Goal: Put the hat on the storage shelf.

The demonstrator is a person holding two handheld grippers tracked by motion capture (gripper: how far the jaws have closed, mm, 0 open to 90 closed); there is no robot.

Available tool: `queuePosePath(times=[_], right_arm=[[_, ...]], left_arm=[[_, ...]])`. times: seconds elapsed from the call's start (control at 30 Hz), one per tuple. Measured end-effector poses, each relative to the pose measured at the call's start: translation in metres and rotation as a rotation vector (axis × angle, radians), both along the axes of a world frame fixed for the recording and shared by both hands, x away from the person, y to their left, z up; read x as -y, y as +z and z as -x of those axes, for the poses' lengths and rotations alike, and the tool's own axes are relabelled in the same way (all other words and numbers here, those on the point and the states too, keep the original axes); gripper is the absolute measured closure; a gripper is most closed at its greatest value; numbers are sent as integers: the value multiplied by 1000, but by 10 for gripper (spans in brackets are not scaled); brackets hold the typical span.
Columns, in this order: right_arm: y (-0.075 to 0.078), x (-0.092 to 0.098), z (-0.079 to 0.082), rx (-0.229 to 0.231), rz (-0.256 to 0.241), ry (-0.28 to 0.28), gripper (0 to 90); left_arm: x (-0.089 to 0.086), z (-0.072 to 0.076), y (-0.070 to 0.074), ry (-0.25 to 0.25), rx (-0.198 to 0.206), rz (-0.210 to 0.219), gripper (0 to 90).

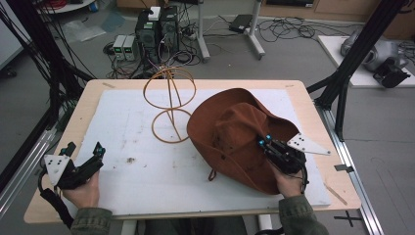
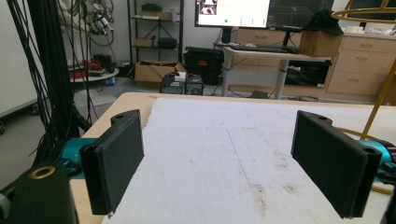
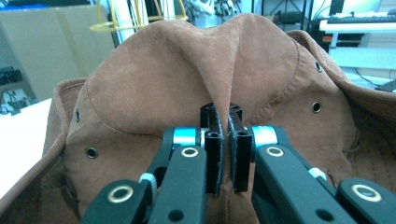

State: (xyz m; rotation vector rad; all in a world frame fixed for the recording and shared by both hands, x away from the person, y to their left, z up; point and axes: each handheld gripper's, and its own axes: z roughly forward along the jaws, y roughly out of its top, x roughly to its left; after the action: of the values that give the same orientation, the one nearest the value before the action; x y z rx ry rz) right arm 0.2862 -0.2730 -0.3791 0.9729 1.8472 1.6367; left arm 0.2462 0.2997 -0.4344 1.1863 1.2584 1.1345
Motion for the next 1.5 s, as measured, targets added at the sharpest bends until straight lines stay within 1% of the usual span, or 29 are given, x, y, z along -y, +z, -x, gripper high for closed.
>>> queuePosePath(times=[0.13,0.33,0.47,0.53,0.57,0.6,0.67,0.73,0.77,0.83,0.87,1.03,1.1,1.2,1.27,1.3,1.4,1.5], right_arm=[[4,3,3,18,-38,1,879],[8,8,7,68,-87,14,879],[10,9,9,95,-133,14,879],[10,10,10,104,-166,10,879],[10,11,10,109,-178,16,879],[11,12,10,116,-185,14,879],[12,13,11,134,-217,9,878],[13,13,15,166,-238,-14,878],[15,13,16,187,-242,-19,878],[20,10,19,210,-248,-28,878],[21,10,19,220,-250,-21,878],[25,5,17,225,-236,-10,878],[26,3,14,218,-247,-1,878],[28,-1,10,227,-255,6,878],[30,-5,5,215,-273,21,878],[31,-7,4,216,-284,20,878],[35,-18,-3,215,-299,38,877],[40,-31,-9,221,-294,57,877]], left_arm=[[0,0,0,-1,-1,1,171],[0,0,0,-3,-2,4,171],[0,1,0,-3,1,6,171],[0,1,0,-4,2,9,171],[0,1,0,-4,1,9,171],[0,1,0,-5,0,9,171],[0,1,0,-5,0,10,171],[0,1,0,-6,-1,15,171],[0,1,0,-5,3,24,171],[0,2,0,-4,6,28,172],[0,2,0,-6,6,29,172],[0,1,-1,-14,2,36,173],[0,1,-1,-13,6,36,173],[0,1,-1,-12,3,35,172],[-1,1,-2,-12,-1,29,172],[-1,0,-2,-12,-5,21,172],[0,0,-3,-17,-7,19,172],[1,0,-3,-20,-3,18,173]])
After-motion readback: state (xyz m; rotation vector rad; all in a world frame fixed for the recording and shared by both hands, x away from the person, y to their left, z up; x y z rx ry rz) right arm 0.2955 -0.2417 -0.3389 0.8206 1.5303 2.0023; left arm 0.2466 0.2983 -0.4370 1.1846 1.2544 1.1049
